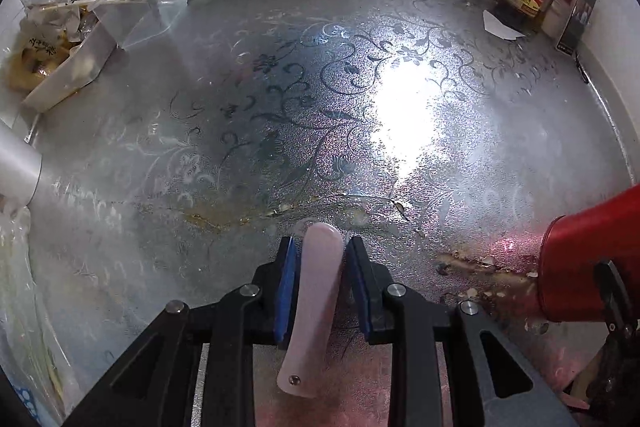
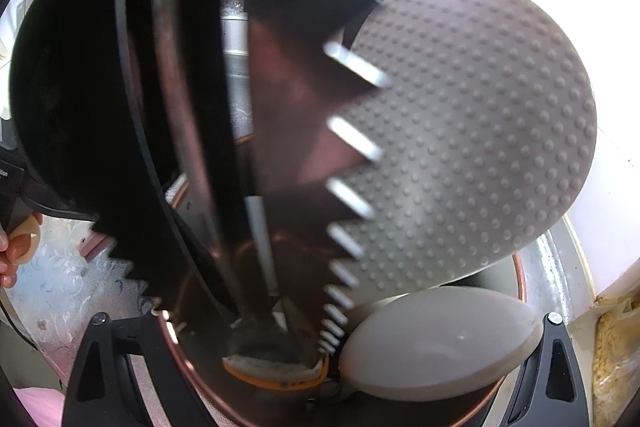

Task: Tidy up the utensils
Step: 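Close the left gripper on the pink utensil's handle, then lift the pink utensil and carry it over the red holder with the left gripper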

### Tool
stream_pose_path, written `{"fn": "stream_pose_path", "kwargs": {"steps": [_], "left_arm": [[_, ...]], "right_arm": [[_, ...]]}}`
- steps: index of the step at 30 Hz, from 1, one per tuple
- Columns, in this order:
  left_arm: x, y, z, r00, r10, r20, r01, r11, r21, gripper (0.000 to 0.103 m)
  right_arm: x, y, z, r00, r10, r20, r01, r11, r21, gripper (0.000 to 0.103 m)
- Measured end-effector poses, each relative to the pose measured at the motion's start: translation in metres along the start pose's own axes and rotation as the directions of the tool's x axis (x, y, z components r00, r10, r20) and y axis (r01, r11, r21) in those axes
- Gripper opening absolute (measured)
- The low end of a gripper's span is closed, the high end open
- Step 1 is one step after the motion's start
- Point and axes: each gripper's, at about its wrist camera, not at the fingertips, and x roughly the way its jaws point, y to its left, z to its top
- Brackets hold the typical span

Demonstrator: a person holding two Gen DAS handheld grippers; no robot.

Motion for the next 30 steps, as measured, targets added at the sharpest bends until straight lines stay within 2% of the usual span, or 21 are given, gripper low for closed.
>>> {"fn": "stream_pose_path", "kwargs": {"steps": [5,10,19,30], "left_arm": [[-0.011,0.016,-0.014,0.996,-0.091,0.024,0.092,0.993,-0.074,0.022],[-0.028,0.018,-0.016,0.992,-0.097,0.079,0.103,0.992,-0.075,0.022],[-0.066,0.02,-0.009,0.974,-0.113,0.194,0.128,0.989,-0.069,0.022],[-0.087,0.021,-0.01,0.961,-0.12,0.25,0.136,0.99,-0.047,0.022]], "right_arm": [[0.002,-0.001,0.001,1.0,0.0,-0.002,0.0,1.0,0.0,0.096],[0.007,0.001,-0.004,1.0,0.0,-0.007,0.0,1.0,-0.001,0.096],[0.02,0.011,-0.009,1.0,-0.001,-0.013,0.001,1.0,-0.001,0.096],[0.019,0.011,-0.01,1.0,0.0,-0.013,-0.001,1.0,-0.002,0.096]]}}
